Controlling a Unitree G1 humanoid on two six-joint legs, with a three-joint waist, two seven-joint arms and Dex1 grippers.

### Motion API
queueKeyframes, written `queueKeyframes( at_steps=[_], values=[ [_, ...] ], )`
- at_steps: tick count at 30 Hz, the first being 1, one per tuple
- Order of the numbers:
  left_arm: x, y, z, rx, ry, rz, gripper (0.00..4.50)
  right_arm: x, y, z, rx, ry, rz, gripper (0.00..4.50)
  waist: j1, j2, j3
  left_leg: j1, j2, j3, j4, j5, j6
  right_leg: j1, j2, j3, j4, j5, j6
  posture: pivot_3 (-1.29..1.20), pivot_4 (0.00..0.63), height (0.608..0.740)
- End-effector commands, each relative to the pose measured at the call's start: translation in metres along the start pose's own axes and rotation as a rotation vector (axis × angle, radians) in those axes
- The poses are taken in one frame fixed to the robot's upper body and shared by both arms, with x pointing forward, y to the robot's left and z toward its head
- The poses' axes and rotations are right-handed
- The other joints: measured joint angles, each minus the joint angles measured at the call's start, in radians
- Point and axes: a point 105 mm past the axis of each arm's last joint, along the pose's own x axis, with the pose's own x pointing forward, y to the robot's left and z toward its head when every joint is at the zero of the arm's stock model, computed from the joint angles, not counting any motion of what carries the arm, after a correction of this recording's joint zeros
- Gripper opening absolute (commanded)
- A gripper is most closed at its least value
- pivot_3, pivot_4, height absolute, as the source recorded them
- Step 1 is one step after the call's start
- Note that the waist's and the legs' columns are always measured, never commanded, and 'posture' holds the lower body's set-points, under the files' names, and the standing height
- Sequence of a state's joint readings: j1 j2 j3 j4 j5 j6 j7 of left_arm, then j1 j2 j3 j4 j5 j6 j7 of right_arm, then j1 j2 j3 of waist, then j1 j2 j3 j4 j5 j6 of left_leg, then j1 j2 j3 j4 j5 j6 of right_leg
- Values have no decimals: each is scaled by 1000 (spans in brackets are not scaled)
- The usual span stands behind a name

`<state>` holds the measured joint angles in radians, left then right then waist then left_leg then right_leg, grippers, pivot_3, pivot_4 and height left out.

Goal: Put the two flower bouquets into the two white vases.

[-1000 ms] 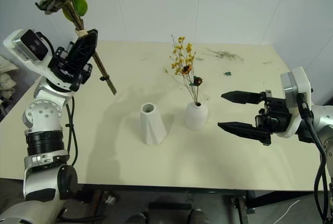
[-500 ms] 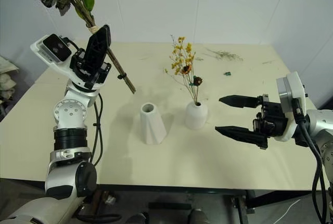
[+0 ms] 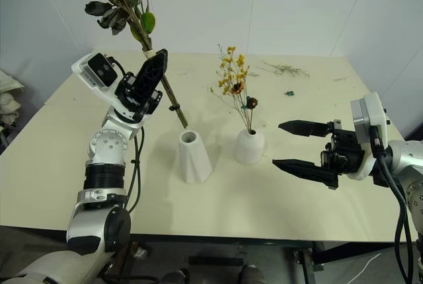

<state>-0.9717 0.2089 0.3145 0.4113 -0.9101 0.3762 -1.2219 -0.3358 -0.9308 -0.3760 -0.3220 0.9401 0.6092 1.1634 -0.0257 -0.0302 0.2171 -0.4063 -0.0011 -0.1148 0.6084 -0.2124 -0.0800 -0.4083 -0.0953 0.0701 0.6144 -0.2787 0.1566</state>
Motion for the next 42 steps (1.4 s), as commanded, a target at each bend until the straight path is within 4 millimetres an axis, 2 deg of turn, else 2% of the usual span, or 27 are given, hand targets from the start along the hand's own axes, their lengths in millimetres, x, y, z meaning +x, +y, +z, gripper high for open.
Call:
queueKeyframes(
  at_steps=[1,10,14,24,41,42],
  values=[
    [3,-2,-1,21,26,-25,28,1,4,5,-46,-8,2,4500,0,0,0,0,0,0,0,0,0,0,0,0,0,0,0,0,150,740],
    [-8,-4,-17,20,112,-20,28,-2,6,3,-39,0,4,4500,0,0,0,0,0,0,0,0,0,0,0,0,-1,0,0,0,150,740],
    [-13,-2,-22,33,135,-5,28,-4,3,14,-51,-29,4,4500,0,0,0,0,0,0,0,0,0,0,0,0,-1,0,0,0,150,740],
    [-21,-4,-33,22,175,3,28,-11,1,26,-69,-18,12,4500,0,0,0,0,0,0,-1,-1,1,1,0,0,-3,0,0,0,150,740],
    [-29,-8,-43,-1,223,4,28,-10,-1,21,-71,4,0,4500,0,0,0,0,0,0,-1,-1,1,1,0,0,-3,0,0,0,150,740],
    [-29,-9,-43,-3,227,2,378,-10,-1,21,-71,4,-1,4500,0,0,0,0,0,0,-1,-1,1,1,0,0,-3,0,0,0,150,740]
  ],
)
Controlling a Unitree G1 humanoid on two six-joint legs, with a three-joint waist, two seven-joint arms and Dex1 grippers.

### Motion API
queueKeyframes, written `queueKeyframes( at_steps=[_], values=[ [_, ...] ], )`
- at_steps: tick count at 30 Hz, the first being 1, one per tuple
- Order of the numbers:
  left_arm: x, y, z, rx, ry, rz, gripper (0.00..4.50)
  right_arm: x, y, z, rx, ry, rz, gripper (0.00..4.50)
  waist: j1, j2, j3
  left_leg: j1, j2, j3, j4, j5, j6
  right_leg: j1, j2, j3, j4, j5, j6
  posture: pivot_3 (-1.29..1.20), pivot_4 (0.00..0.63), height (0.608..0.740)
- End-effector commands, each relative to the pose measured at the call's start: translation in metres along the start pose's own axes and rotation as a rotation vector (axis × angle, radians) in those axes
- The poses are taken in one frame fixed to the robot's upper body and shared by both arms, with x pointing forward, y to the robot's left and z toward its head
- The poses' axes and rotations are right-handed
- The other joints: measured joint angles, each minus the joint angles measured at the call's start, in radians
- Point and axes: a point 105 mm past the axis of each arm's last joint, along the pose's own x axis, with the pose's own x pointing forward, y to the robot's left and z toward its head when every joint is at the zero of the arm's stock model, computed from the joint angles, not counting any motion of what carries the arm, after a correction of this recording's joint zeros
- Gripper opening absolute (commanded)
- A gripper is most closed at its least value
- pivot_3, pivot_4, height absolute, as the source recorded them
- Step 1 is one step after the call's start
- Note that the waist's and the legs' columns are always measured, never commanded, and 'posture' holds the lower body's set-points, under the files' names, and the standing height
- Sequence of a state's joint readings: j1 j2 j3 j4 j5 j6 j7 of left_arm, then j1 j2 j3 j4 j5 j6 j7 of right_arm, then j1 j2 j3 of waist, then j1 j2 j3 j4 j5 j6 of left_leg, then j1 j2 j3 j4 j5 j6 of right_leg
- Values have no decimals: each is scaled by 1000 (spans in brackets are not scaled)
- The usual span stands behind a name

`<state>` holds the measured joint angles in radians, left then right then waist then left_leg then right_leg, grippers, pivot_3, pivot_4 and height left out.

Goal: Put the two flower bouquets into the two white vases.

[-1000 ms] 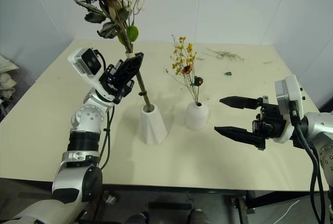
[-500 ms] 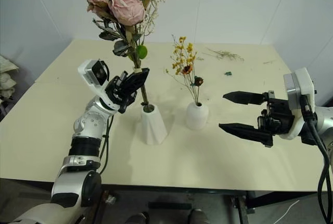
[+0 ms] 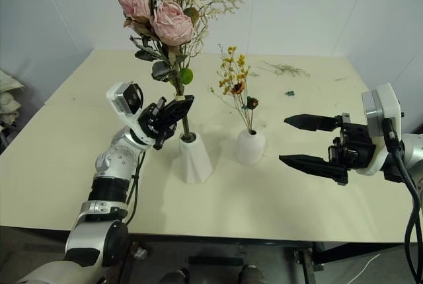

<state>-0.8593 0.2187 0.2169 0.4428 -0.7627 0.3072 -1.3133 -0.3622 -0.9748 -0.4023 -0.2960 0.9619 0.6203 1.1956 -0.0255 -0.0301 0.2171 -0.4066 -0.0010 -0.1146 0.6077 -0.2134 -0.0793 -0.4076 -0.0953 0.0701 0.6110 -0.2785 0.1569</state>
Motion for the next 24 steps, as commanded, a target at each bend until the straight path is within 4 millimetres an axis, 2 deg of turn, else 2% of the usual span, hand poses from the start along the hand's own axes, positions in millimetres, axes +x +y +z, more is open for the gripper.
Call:
queueKeyframes(
  at_steps=[1,13,20,24],
  values=[
    [2,-5,4,36,31,-32,739,-3,0,9,-48,0,-14,4500,0,0,0,0,0,0,0,0,0,0,0,0,0,0,0,0,150,740],
    [-3,-11,10,59,92,-41,4451,-2,-3,8,-52,2,-20,4500,0,0,0,0,0,0,0,0,0,0,0,0,0,0,0,0,150,740],
    [-7,-12,4,54,115,-40,4484,-1,-4,7,-54,3,-19,4500,0,0,0,0,0,0,0,0,0,0,0,0,0,0,0,0,150,740],
    [-12,-12,7,66,142,-34,4484,-2,-3,7,-54,9,-26,4500,-1,0,0,0,0,0,0,0,0,0,0,0,0,0,0,0,150,740]
  ],
)
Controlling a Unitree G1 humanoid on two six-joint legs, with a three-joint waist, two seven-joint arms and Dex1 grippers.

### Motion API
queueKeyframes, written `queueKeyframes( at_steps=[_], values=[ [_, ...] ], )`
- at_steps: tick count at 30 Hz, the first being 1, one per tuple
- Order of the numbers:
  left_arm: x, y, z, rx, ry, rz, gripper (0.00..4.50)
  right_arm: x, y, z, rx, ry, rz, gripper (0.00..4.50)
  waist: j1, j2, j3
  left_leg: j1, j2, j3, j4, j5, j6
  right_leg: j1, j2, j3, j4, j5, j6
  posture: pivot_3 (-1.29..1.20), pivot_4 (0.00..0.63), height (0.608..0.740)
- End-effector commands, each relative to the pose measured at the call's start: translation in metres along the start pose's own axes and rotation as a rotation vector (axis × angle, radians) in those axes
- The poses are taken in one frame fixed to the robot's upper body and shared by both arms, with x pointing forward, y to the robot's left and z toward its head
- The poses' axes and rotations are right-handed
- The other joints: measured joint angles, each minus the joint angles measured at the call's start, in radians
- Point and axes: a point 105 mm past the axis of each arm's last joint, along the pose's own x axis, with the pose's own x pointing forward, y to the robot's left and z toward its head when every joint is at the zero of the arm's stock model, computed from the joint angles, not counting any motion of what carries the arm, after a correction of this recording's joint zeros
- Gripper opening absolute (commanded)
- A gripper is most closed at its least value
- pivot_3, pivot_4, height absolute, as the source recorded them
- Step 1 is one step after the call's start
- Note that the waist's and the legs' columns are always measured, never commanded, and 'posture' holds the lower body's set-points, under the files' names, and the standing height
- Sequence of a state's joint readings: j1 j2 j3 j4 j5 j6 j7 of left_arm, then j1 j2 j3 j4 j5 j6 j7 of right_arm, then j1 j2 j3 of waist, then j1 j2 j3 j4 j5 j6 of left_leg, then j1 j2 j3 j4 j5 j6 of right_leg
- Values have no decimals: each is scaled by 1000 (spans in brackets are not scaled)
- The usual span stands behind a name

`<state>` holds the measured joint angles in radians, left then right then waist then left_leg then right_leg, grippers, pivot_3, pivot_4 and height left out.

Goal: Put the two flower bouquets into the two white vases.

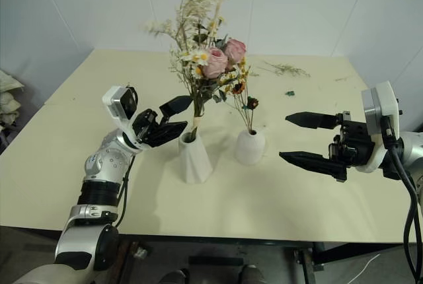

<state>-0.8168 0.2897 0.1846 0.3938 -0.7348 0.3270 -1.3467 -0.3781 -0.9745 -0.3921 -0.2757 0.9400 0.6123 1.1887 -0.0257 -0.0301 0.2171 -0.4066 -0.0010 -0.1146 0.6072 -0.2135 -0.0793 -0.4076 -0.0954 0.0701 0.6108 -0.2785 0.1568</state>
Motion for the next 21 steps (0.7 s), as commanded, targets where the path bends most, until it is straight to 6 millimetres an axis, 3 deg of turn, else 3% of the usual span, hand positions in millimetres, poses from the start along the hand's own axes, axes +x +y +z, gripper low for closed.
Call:
queueKeyframes(
  at_steps=[1,4,14,17,21],
  values=[
    [-3,-5,9,55,52,-22,4484,-2,3,8,-46,3,-5,4500,-2,0,0,0,0,0,0,0,0,0,0,0,0,0,0,0,150,740],
    [-10,-6,9,70,116,-15,4484,-3,3,7,-45,8,-10,4500,-2,0,0,0,0,0,-1,0,0,0,0,0,0,0,0,0,150,740],
    [-45,4,36,213,273,91,4484,-6,5,4,-42,22,-15,4500,-1,0,0,0,0,0,-2,0,0,0,0,0,-1,0,0,0,150,740],
    [-68,-4,58,251,331,131,4484,-8,5,2,-40,35,-19,4500,-4,0,0,0,0,0,-3,0,0,0,0,0,-1,0,0,0,150,740],
    [-90,-9,74,294,406,187,4484,-16,3,0,-39,60,-31,4500,-6,0,0,1,1,1,-8,0,0,-2,0,0,-1,-1,-2,0,150,740]
  ],
)
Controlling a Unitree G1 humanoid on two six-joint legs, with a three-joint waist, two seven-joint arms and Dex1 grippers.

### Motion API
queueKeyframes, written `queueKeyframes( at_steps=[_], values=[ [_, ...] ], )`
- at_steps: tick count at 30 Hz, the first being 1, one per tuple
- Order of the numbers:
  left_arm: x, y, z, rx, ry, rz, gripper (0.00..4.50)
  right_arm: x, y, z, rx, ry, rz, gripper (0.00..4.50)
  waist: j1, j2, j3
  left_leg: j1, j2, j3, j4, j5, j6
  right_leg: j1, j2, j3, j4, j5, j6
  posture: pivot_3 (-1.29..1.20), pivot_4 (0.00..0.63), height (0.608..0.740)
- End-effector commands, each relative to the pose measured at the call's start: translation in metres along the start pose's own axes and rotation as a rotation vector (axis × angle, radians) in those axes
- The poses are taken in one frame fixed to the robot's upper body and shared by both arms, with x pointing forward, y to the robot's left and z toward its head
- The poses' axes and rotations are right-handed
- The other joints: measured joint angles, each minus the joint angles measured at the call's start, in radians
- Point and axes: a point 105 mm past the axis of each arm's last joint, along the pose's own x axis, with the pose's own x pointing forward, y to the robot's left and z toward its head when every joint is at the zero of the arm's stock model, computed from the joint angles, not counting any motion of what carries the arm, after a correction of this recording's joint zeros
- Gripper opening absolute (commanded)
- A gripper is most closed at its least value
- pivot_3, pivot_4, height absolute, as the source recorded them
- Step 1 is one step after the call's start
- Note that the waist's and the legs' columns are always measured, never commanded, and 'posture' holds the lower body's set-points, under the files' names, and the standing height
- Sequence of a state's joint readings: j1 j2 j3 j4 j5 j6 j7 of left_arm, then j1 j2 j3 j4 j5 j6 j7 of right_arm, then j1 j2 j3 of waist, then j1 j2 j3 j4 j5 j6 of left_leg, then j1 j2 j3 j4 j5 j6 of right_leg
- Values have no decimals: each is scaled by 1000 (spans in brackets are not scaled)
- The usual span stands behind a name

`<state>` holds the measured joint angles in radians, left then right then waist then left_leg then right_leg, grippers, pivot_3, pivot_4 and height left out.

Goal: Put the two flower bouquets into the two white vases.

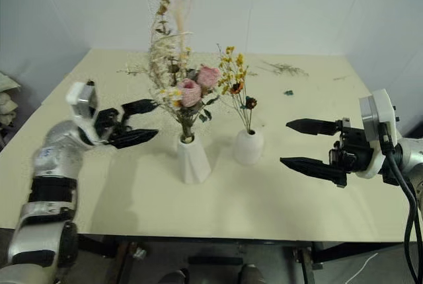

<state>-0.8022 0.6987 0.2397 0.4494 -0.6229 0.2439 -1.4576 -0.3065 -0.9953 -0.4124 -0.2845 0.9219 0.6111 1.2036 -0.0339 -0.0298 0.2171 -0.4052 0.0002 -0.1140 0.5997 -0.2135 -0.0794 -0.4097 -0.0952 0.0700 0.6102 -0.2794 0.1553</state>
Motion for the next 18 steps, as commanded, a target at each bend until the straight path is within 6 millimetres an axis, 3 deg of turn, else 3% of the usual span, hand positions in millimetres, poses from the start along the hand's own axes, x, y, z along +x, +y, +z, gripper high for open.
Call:
queueKeyframes(
  at_steps=[1,12,18],
  values=[
    [-25,2,9,60,46,49,4484,-10,-2,11,-75,21,-27,4500,5,0,0,0,0,0,-1,0,0,0,0,0,0,0,0,0,150,740],
    [-61,5,13,78,163,94,4484,-29,-15,13,-91,83,-83,4500,4,0,0,-1,0,0,-2,0,0,-1,0,0,0,0,0,0,150,740],
    [-91,10,21,98,252,180,4484,-38,-14,18,-98,114,-87,4500,1,0,0,0,0,0,-4,0,0,-2,0,0,1,-1,-1,0,150,740]
  ],
)
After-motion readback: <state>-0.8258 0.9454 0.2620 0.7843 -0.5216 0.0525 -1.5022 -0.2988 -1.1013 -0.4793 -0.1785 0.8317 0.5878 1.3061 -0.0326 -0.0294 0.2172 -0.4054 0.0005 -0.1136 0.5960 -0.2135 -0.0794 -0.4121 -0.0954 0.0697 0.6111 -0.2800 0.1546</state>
